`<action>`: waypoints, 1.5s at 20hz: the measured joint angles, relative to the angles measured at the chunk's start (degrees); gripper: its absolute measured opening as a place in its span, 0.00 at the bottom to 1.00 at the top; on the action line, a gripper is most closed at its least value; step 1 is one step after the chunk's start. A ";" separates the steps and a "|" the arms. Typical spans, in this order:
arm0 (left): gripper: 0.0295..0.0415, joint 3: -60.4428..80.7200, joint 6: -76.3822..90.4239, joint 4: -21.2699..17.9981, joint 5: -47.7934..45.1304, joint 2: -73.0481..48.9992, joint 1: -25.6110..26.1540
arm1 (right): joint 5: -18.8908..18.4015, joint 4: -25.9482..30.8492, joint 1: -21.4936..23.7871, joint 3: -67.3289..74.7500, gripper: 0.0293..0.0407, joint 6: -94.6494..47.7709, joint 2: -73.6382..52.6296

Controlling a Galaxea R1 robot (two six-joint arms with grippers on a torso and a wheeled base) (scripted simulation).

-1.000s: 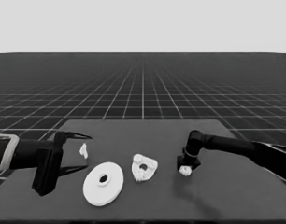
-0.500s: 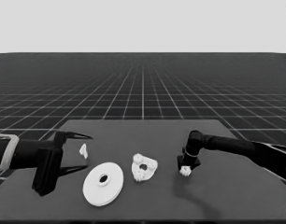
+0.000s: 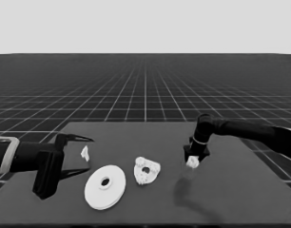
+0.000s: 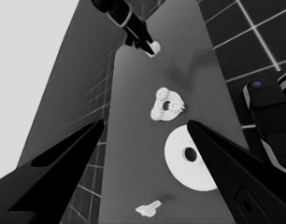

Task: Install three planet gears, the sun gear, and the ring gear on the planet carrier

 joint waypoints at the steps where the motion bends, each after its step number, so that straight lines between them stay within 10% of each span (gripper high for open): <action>1: 0.75 0.00 0.00 0.00 0.00 0.00 0.00 | -1.75 -0.59 0.19 -2.93 0.15 10.61 9.06; 6: 0.75 0.00 0.00 0.00 0.00 0.00 0.00 | -2.11 -0.24 0.38 -21.31 0.14 13.20 34.68; 30: 0.75 0.00 0.00 0.00 0.00 0.00 0.00 | 0.28 -6.74 -7.13 -28.23 0.14 14.98 37.59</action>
